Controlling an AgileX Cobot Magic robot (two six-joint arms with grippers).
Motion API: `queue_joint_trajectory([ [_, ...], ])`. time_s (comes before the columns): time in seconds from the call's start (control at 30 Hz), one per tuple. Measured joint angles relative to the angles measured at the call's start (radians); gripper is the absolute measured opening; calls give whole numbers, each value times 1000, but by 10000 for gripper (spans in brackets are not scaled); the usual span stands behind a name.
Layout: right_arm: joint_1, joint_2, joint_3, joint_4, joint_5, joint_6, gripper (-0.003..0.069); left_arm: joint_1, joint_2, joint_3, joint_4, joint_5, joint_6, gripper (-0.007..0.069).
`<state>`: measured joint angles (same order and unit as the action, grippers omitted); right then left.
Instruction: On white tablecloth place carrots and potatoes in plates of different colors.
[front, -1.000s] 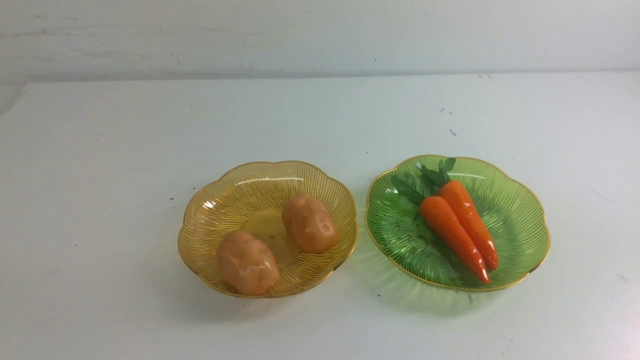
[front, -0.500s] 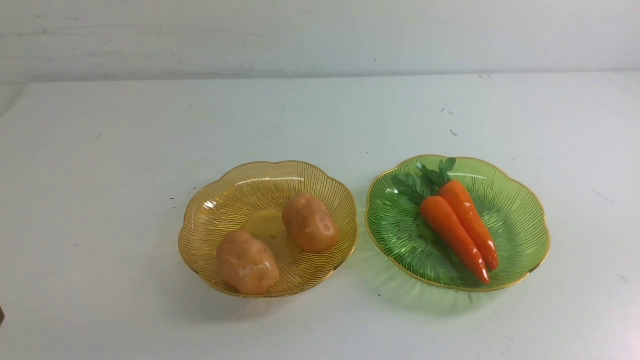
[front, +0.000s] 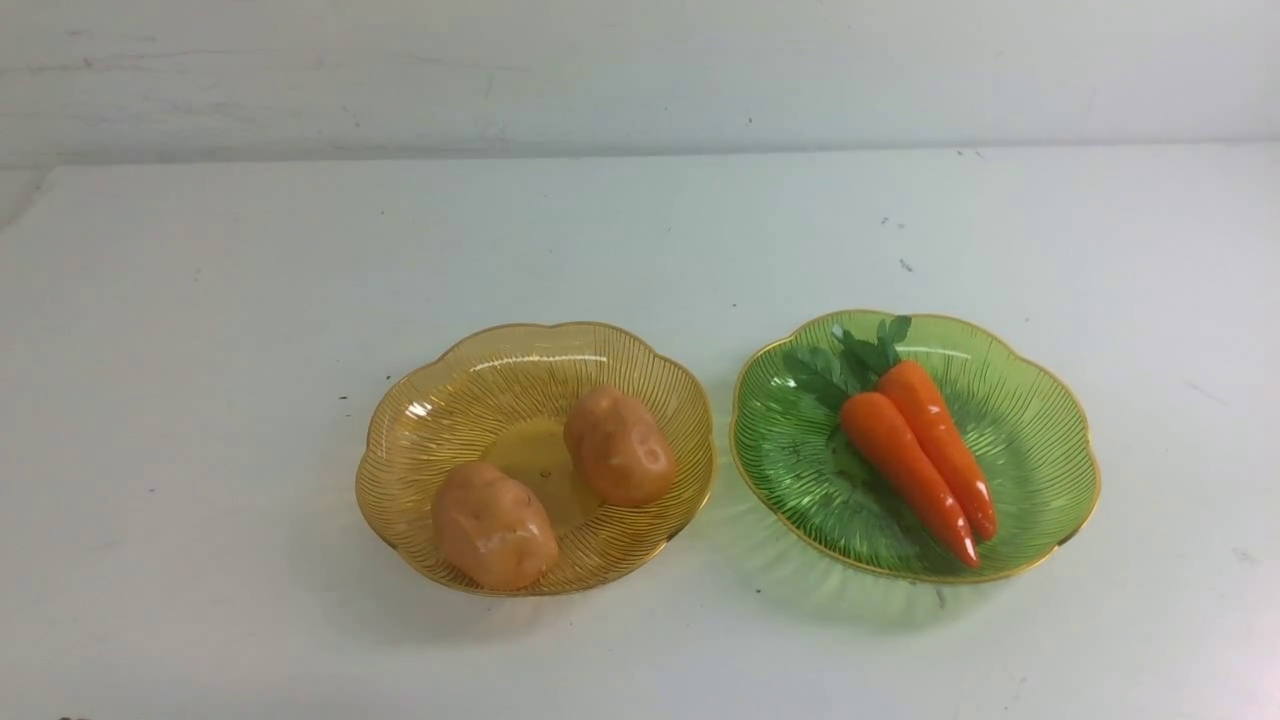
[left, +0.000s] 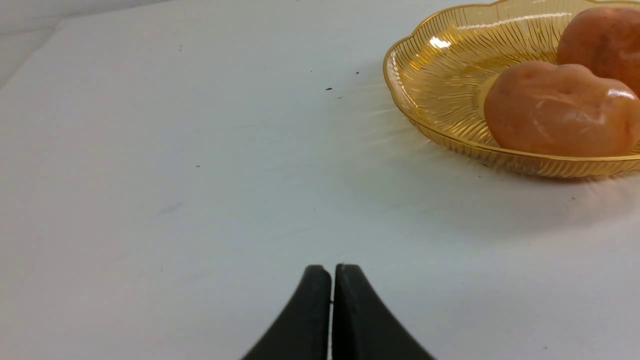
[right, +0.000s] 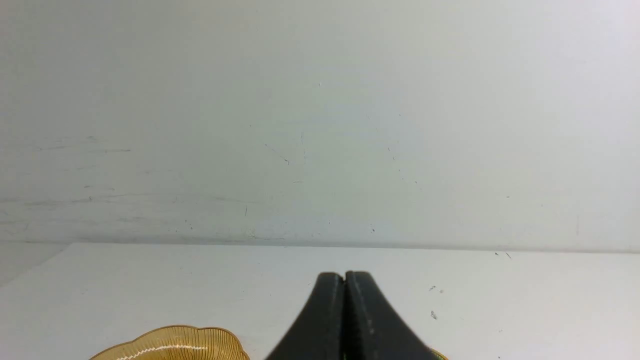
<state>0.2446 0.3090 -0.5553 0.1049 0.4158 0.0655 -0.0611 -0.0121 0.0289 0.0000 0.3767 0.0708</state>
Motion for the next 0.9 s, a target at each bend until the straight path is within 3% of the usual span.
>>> queue_joint_trajectory([
  [0.33,-13,-35,19,-36,-1,-14,-15,0,0,0,0,0,0,-3],
  [0.53,-109,-102,105,-72,-37,-40,-15,0,0,0,0,1,0,-3],
  [0.73,-238,-244,373,-113,-75,-54,-15,0,0,0,0,1,0,-3],
  [0.9,-256,-319,581,-125,-26,-47,-15,0,-1,0,0,3,0,-3],
])
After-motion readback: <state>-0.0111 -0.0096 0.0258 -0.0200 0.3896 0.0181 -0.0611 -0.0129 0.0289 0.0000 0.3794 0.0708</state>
